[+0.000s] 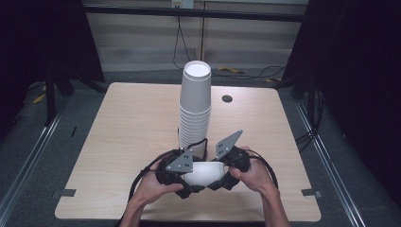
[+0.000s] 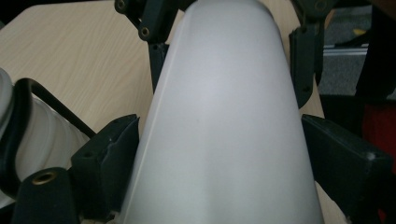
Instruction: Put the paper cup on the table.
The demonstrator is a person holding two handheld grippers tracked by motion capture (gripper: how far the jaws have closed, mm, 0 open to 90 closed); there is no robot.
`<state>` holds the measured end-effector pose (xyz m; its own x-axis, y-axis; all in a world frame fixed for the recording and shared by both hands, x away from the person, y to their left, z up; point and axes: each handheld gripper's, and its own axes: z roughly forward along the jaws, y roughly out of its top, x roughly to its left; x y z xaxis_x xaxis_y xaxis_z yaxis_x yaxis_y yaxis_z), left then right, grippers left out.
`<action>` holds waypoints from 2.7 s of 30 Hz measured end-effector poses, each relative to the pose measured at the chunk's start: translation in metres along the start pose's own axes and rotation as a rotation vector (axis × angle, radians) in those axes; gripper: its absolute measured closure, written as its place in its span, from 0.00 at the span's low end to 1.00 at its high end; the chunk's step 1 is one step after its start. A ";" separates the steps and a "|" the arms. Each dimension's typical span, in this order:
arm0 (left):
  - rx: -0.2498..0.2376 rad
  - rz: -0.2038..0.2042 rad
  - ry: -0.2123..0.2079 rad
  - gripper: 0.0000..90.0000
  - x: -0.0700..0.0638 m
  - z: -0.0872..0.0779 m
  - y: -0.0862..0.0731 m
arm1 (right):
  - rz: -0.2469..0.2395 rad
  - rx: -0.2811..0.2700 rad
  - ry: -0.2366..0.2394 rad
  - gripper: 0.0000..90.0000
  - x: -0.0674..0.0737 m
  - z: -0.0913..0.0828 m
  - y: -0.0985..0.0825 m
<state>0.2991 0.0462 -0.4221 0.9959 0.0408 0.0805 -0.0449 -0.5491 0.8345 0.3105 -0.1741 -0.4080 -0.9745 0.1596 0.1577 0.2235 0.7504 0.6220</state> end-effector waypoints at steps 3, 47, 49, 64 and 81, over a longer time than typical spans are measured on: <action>-0.086 -0.019 0.024 0.17 0.002 -0.008 0.000 | 0.003 0.016 -0.009 0.25 -0.001 0.001 -0.002; -0.284 -0.195 0.226 0.17 -0.006 -0.041 -0.037 | 0.162 -0.289 -0.116 0.24 -0.002 -0.004 -0.047; -0.289 -0.196 0.222 0.17 -0.007 -0.041 -0.037 | 0.163 -0.300 -0.116 0.24 -0.002 -0.004 -0.048; -0.335 -0.204 0.182 0.17 -0.010 -0.036 -0.044 | 0.163 -0.452 -0.083 0.24 -0.001 0.003 -0.062; -0.355 -0.221 0.136 0.17 -0.007 -0.026 -0.046 | 0.087 -0.567 -0.057 0.24 0.006 0.007 -0.062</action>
<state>0.2916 0.0929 -0.4466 0.9664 0.2474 -0.0699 0.1203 -0.1952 0.9734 0.2908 -0.2155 -0.4514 -0.9480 0.2514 0.1953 0.2632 0.2741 0.9250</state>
